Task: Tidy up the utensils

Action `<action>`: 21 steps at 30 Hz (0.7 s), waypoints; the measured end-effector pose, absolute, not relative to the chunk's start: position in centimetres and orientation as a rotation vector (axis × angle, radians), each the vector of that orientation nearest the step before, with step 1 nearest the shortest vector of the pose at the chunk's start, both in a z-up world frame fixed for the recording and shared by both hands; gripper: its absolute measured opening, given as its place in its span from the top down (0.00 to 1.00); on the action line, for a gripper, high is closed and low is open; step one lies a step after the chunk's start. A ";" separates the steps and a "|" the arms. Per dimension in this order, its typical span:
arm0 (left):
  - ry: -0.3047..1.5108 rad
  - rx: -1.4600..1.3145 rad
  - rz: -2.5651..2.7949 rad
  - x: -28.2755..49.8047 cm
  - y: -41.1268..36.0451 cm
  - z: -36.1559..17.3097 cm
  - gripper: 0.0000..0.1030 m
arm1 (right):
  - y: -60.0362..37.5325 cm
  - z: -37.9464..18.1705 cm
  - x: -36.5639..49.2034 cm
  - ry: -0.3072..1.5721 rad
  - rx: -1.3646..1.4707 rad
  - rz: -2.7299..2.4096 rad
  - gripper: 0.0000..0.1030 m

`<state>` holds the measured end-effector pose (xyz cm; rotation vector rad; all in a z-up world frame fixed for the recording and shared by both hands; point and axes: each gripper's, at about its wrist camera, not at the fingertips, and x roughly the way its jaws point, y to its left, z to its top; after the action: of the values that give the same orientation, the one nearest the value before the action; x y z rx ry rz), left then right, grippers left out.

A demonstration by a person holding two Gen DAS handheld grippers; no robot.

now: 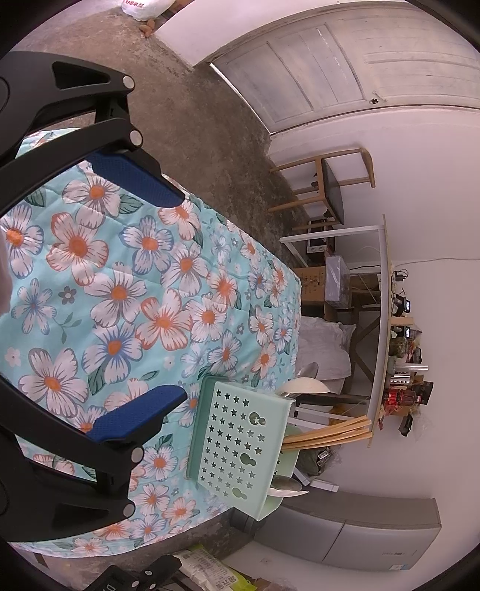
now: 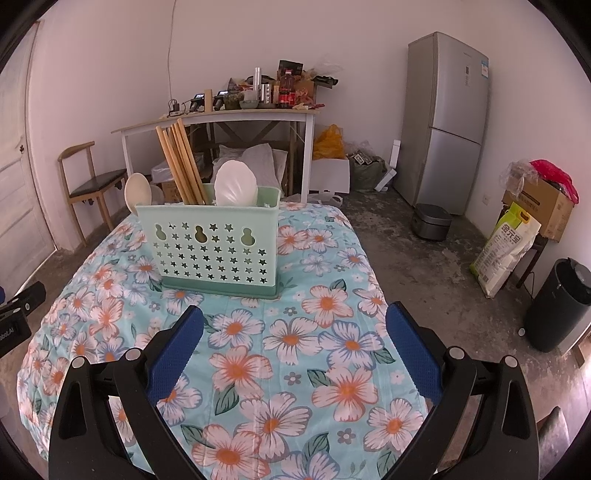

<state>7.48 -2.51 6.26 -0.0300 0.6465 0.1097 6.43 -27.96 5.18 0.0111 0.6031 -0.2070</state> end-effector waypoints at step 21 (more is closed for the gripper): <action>0.646 -0.028 0.104 7.6 -2.7 6.2 0.10 | -27.9 5.4 6.6 0.600 0.012 -0.208 0.07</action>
<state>7.65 -2.67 6.15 -0.0280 0.6460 0.1037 6.62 -27.92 5.43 0.0119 0.5996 -0.2078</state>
